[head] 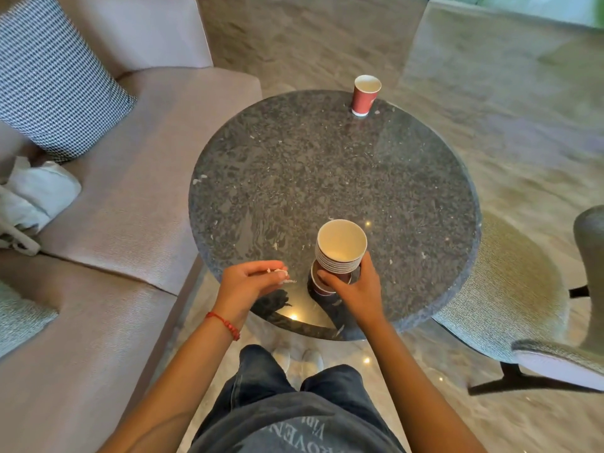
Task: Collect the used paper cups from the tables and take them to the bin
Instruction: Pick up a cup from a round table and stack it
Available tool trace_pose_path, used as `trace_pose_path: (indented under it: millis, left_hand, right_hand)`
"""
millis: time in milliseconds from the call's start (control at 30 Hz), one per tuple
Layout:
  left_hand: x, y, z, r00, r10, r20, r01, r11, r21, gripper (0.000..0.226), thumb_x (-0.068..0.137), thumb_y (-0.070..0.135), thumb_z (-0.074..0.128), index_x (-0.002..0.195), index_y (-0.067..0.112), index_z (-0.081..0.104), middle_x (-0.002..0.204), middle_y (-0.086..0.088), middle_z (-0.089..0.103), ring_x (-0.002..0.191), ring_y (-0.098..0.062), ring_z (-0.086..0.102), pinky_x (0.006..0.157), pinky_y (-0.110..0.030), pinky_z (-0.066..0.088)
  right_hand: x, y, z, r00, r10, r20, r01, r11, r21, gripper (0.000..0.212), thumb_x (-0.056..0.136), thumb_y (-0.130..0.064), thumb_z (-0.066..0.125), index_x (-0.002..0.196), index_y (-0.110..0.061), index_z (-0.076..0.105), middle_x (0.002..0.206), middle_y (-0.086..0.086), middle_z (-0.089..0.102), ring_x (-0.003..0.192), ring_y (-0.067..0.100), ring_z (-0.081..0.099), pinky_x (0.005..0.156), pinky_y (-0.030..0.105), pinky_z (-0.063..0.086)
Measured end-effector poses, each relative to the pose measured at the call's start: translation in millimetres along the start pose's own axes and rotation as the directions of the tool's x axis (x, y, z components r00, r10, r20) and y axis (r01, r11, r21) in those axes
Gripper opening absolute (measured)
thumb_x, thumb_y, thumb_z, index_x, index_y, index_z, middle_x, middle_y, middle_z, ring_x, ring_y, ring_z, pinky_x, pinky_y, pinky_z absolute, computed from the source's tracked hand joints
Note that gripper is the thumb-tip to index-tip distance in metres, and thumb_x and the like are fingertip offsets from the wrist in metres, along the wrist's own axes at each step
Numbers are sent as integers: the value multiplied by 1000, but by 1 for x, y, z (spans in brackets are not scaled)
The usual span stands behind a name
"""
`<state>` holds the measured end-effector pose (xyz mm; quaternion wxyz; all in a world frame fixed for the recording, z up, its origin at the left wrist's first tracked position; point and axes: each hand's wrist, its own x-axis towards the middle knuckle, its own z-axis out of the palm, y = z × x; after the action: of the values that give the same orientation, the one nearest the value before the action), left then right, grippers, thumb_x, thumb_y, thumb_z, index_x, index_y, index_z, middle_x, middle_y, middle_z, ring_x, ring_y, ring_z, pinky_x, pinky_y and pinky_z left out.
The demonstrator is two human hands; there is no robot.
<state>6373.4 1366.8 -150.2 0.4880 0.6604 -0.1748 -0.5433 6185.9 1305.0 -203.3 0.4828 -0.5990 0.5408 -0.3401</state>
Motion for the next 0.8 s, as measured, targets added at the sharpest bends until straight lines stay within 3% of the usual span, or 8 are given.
trace_pose_path:
  millis: [100,300,433,700,800]
  left_hand:
    - [2,0,2,1000,-8,10,7,1000,25,15,75,0,71,82,14,72,91,-8,73,88,-20,69,77,-28,57]
    - [9,1,-1,999,-20,27,19,1000,19,17,76,-3,69,90,6,71,86,-5,73,83,-16,70,69,-22,58]
    - [7,1,-2,999,-16,34,17,999,-34,16,76,-6,67,87,6,71,78,-2,74,74,-14,72,61,-18,55]
    - [11,1,-5,999,-25,39,27,999,-41,16,76,-6,67,88,5,70,80,-4,74,75,-15,72,62,-19,56]
    - [17,3,-6,998,-33,45,34,999,-16,16,76,-4,68,85,9,70,87,-8,72,81,-17,70,67,-20,57]
  right_hand:
    - [1,9,3,999,25,19,-25,999,-20,67,69,-28,81,115,-46,37,121,-12,49,110,1,48,86,10,37]
    - [0,27,7,995,74,74,-73,997,-9,75,65,-20,85,115,-49,37,119,-22,47,106,-19,46,81,-1,38]
    - [-3,34,11,993,97,72,-96,995,-13,82,63,-17,86,118,-46,33,119,-25,45,108,-14,46,82,-4,35]
    - [1,25,19,994,111,-7,-111,993,32,68,67,-17,83,111,-41,37,110,-27,48,99,-26,46,74,-4,38]
    - [1,19,17,988,155,9,-155,986,65,66,69,-22,82,113,-44,38,110,-29,49,99,-19,51,74,0,42]
